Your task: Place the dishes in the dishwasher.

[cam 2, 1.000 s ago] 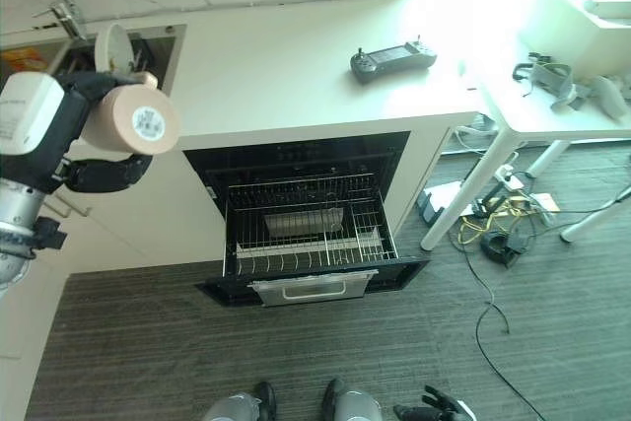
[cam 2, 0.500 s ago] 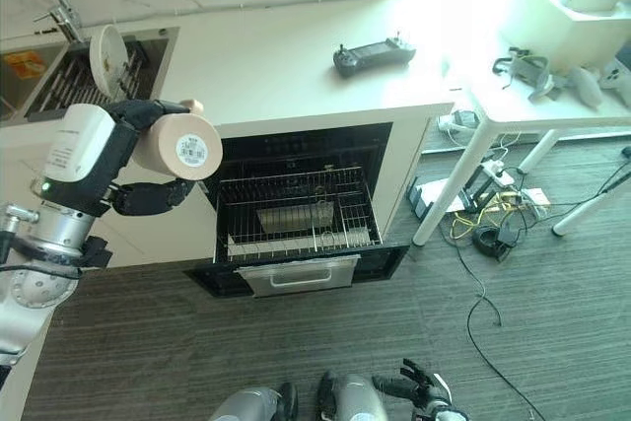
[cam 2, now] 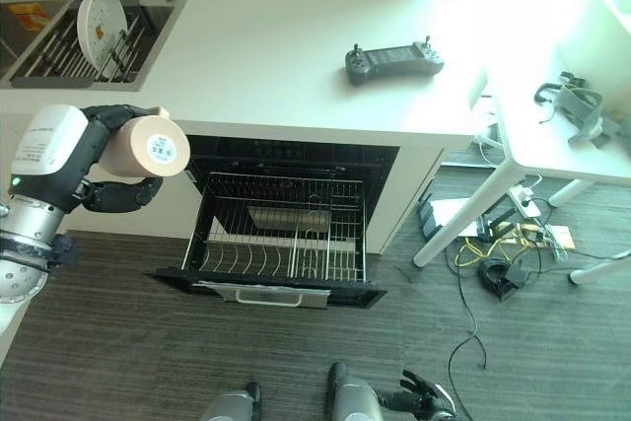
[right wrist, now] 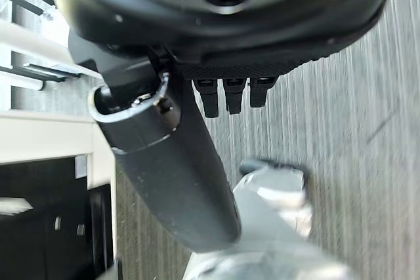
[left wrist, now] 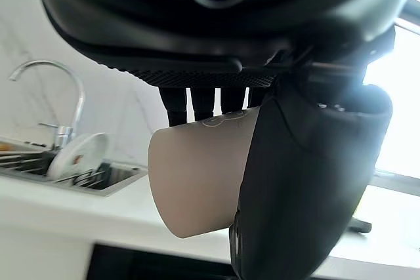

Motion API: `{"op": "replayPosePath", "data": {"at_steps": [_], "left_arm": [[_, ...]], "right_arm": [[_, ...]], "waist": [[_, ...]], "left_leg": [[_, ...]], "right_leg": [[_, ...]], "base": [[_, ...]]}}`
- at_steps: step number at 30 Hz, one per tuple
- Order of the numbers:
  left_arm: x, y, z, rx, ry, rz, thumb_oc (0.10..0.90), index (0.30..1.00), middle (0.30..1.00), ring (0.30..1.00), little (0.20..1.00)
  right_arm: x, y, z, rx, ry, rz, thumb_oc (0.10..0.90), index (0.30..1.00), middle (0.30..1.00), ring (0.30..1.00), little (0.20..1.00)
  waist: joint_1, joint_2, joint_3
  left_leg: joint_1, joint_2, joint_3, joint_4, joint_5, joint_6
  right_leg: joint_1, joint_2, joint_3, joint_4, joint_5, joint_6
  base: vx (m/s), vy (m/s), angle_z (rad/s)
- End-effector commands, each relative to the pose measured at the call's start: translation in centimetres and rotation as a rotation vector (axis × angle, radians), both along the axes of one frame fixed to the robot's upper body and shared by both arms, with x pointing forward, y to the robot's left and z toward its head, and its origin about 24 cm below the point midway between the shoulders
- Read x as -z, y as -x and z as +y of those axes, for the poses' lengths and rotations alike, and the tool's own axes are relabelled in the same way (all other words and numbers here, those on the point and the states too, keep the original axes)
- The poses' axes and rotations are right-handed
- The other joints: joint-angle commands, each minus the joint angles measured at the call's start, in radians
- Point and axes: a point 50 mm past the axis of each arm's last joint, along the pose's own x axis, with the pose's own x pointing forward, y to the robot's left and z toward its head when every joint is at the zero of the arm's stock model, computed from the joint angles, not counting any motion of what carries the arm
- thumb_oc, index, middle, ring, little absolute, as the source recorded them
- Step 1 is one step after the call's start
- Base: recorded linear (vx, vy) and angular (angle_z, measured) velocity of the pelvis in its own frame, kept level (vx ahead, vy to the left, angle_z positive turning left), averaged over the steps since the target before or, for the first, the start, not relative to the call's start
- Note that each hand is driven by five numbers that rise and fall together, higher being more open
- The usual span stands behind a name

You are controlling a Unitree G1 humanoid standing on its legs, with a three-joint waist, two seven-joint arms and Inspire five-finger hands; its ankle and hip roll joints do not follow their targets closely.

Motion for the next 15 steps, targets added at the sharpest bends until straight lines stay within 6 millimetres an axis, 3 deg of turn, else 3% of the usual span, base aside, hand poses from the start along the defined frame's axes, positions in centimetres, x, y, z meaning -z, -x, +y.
{"op": "replayPosePath", "data": {"at_steps": [1,4,9,13,15], "left_arm": [[-7.1,0.6,-0.8,0.094,0.106,-0.358,0.400,0.300,0.300,0.300,0.300],[-6.2,1.0,-0.8,0.106,0.103,-0.357,0.400,0.300,0.300,0.300,0.300],[-4.8,1.0,-0.9,0.140,0.151,-0.310,0.400,0.300,0.300,0.300,0.300],[-2.6,0.7,-1.5,0.234,0.335,-0.197,0.400,0.300,0.300,0.300,0.300],[-0.1,0.4,-2.2,0.276,0.515,-0.123,0.400,0.300,0.300,0.300,0.300]], "right_arm": [[-0.6,-0.2,-1.2,0.037,0.044,-0.040,0.800,0.900,0.900,0.900,0.900],[-0.7,-0.2,-1.6,0.089,0.037,-0.049,0.800,0.900,0.900,0.900,0.900],[-1.4,-1.0,-1.9,0.232,0.020,-0.194,0.800,0.900,0.900,0.900,0.900],[-3.4,-3.3,-2.1,0.308,0.041,-0.409,0.800,0.900,0.900,0.900,0.900],[-5.7,-5.1,-2.4,0.334,0.097,-0.590,0.800,0.900,0.900,0.900,0.900]], "waist": [[-0.023,0.069,-0.016],[-0.007,0.073,-0.024],[-0.013,0.069,-0.049],[-0.022,0.050,-0.061],[-0.035,0.036,-0.063]], "left_leg": [[-0.047,-0.020,-0.052,0.018,-0.055,0.005],[-0.074,-0.032,-0.087,0.018,-0.042,0.000],[-0.080,-0.017,-0.061,0.018,-0.047,-0.015],[-0.064,-0.041,-0.072,0.018,-0.081,-0.002],[-0.041,-0.045,-0.062,0.018,-0.107,0.009]], "right_leg": [[0.068,0.002,0.056,-0.052,-0.060,0.082],[0.078,0.007,0.061,-0.052,-0.072,0.075],[0.070,-0.017,0.044,-0.052,-0.077,0.086],[0.054,-0.017,0.062,-0.052,-0.073,0.097],[0.059,-0.014,0.073,-0.052,-0.076,0.105]], "base": [[0.12,0.017,0.63],[0.10,0.082,0.14],[0.06,0.138,-0.20],[0.04,0.064,-0.37],[0.05,-0.005,-0.42]]}}
